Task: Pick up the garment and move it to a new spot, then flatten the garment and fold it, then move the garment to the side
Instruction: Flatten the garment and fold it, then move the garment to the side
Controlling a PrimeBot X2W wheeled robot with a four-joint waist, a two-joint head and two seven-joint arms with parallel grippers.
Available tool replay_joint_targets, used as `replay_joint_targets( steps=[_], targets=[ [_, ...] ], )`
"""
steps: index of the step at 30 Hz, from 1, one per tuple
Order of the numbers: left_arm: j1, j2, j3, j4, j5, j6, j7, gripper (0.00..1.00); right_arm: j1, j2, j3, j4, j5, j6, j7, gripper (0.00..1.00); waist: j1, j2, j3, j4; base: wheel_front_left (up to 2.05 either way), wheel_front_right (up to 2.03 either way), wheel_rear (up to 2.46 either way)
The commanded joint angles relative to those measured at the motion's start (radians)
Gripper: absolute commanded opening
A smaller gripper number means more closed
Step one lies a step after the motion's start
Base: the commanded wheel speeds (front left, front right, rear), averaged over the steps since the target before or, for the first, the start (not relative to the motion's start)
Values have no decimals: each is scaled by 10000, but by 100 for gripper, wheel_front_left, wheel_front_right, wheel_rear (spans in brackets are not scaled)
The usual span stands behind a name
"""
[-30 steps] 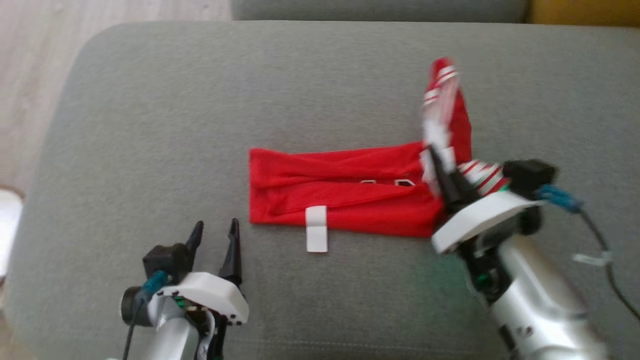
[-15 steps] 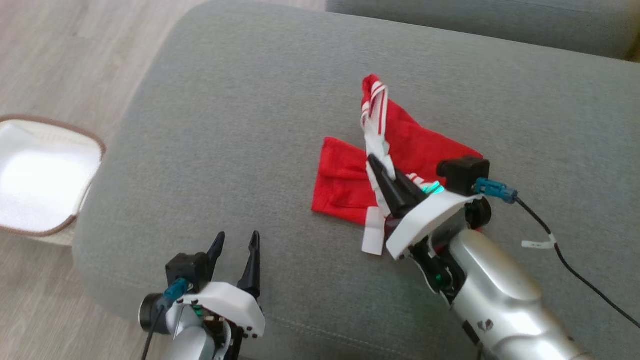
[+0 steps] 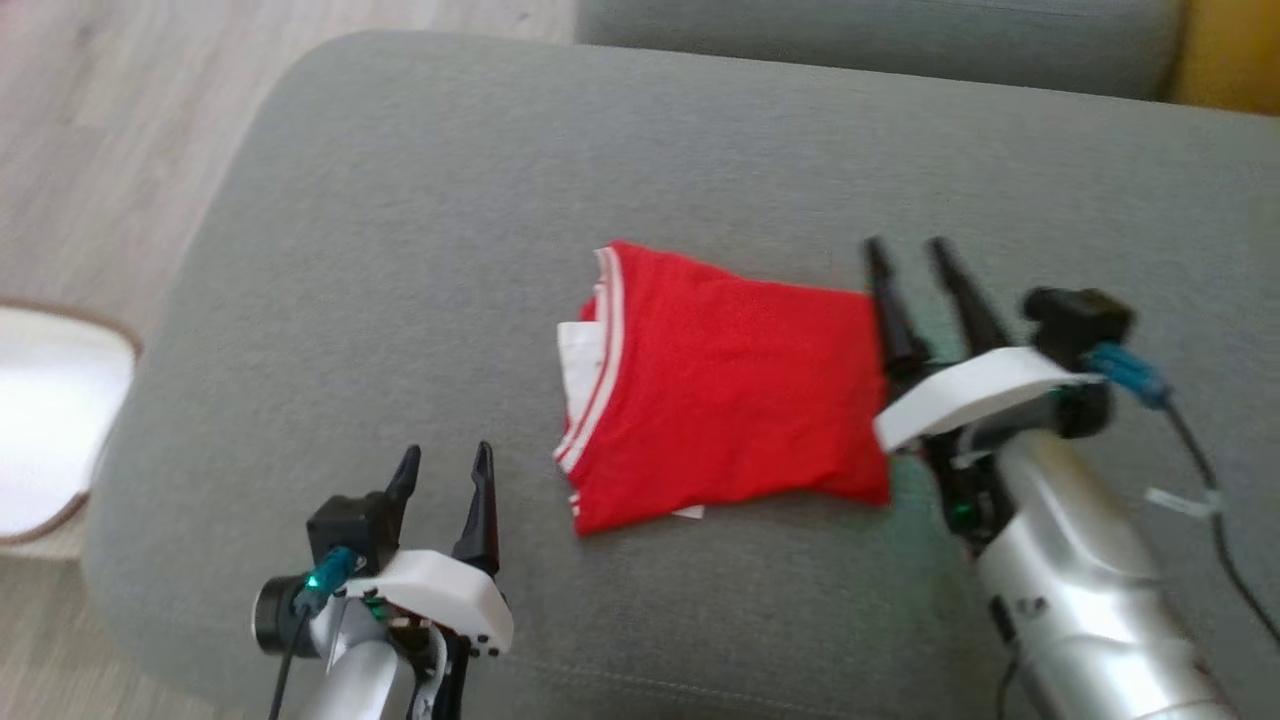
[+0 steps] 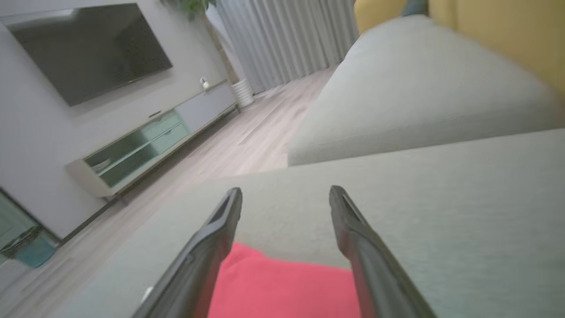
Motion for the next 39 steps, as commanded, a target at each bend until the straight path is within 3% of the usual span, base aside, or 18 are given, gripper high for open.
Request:
replay_joint_targets(
  steps=[1,7,15,22,29,39],
  targets=[
    [-335,74,425,-375,123,78,-122,100,100,144,-321,-454,-463,65,-131,100,0,0,-98,-435,0,0,0],
    [-236,74,947,-683,651,247,-122,100,1389,148,-2020,-1262,-2124,65,-135,100,0,0,-269,-1354,0,0,0],
    [145,74,1570,-936,864,279,-122,100,2278,149,-2060,-1566,-2688,65,-136,100,0,0,-434,-2163,0,0,0],
    [644,74,1906,-1035,885,300,-122,100,2765,150,-1836,-1531,-2594,65,-137,100,0,0,-647,-2437,0,0,0],
    [686,74,1720,-1167,827,266,-122,100,2750,150,-1498,-1455,-2474,65,-137,100,0,0,-443,-2164,0,0,0],
    [342,74,998,-1185,834,218,-122,100,1311,150,255,94,-1033,65,-53,100,0,0,179,-864,0,0,0]
  ],
)
